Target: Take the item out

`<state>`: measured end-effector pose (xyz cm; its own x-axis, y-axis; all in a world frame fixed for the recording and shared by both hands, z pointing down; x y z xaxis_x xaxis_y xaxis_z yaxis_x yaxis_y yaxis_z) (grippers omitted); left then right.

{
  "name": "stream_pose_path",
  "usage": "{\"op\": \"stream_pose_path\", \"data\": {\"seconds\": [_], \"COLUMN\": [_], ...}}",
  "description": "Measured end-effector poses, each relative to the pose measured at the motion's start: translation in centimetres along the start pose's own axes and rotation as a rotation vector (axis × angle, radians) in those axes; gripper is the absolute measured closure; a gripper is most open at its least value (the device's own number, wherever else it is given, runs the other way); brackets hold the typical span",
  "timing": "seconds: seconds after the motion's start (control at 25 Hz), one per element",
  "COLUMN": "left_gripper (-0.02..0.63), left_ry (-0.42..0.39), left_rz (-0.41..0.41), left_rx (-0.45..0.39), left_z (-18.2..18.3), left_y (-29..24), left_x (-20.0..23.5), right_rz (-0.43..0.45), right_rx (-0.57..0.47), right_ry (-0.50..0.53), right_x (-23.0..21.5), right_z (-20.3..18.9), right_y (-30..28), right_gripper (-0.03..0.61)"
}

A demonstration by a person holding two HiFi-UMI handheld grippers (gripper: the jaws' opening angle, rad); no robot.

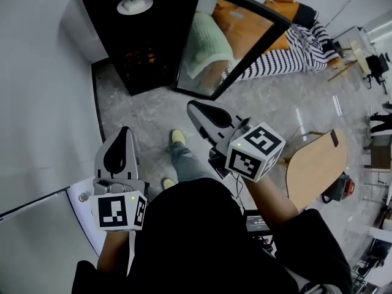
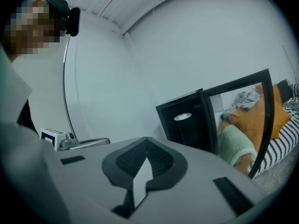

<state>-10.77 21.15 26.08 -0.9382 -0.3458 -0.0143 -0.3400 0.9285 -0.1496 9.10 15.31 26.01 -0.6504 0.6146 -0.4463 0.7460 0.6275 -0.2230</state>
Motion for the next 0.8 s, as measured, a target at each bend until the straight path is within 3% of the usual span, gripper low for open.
{"op": "stream_pose_path", "data": {"seconds": [0.36,0.8], "left_gripper": [0.604,0.604], "left_ry": [-0.002,0.003], "left_rz": [-0.024,0.003], "left_rx": [0.021,0.061], "left_z": [0.9,1.9], "left_y": [-6.9,-13.2], "left_x": [0.9,1.5], "right_rz": [-0.002,0.028], "right_rx": [0.008,0.039], "right_ry": [-0.019,-0.065], "right_x": [-5.3,-10.4], "right_z": [2.7,5.2], "right_y": [-3.4,-6.6], "right_gripper": [0.574,0.574]}}
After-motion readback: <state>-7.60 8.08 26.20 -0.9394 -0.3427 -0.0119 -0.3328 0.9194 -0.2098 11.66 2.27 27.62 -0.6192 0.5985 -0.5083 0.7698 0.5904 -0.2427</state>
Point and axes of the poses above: the fingertips, and each gripper's own axes: y backward along the fingers, x to its left, z out of its top, the point moved 6 cm from there along y, backward along the fingers, and after that the axes turned 5 degrees about -y, right-handed, at the moved point
